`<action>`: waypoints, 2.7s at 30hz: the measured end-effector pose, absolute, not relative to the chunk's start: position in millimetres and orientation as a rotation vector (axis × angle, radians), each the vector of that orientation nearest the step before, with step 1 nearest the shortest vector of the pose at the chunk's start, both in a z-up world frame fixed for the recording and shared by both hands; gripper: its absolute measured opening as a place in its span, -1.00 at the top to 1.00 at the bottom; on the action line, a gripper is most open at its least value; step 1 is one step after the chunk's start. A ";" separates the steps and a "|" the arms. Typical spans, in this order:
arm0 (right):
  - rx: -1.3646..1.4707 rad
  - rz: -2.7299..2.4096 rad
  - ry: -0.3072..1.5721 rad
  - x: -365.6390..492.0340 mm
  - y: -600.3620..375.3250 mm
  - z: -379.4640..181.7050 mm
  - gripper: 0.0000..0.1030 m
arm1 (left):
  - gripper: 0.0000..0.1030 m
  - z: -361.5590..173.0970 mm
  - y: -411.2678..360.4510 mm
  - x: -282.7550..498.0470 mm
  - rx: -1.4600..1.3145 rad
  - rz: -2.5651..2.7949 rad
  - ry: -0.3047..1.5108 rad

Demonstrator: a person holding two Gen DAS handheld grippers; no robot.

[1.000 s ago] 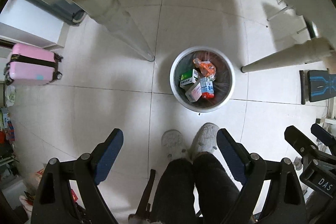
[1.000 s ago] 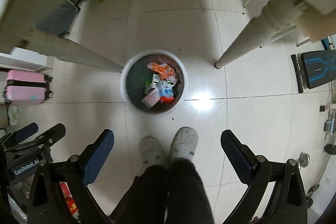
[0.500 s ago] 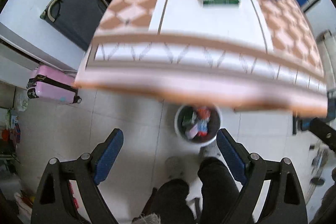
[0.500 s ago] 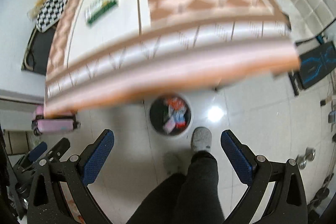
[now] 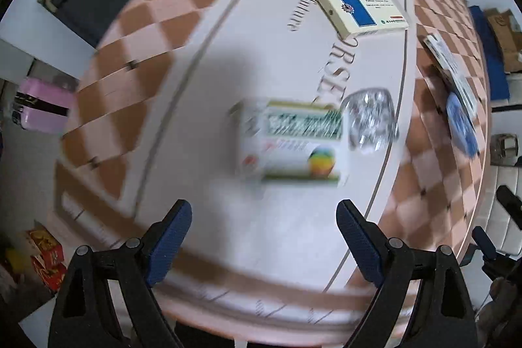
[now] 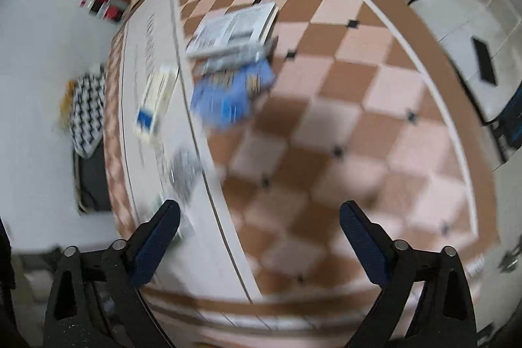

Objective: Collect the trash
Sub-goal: 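Grasp the white-green lozenge box with the left tool while the right tool grasps the blue cartoon wrapper, then carry the lozenge box and blue wrapper over the bin and open both tools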

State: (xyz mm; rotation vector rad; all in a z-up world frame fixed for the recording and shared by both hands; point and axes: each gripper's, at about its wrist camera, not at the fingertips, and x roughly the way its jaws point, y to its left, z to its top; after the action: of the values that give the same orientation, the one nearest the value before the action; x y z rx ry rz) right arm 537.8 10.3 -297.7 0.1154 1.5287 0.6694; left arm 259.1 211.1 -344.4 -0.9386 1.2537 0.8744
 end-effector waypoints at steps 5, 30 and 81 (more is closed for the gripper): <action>0.263 0.659 1.617 591.5 40.6 -330.3 -0.81 | -0.76 -367.3 231.5 288.7 -0.967 0.878 1.305; 0.222 0.778 1.719 582.7 79.2 -357.0 0.61 | -0.31 -365.2 236.4 323.5 -0.802 0.899 1.346; 0.025 0.784 1.466 465.6 -3.6 -292.0 0.65 | -0.86 -283.5 160.7 241.0 -0.528 0.805 1.177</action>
State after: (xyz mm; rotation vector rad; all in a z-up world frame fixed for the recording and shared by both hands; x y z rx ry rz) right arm 465.6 -3.6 -292.0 0.0254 1.4659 0.7845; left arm 241.0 160.7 -283.5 -0.5280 1.1765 0.8048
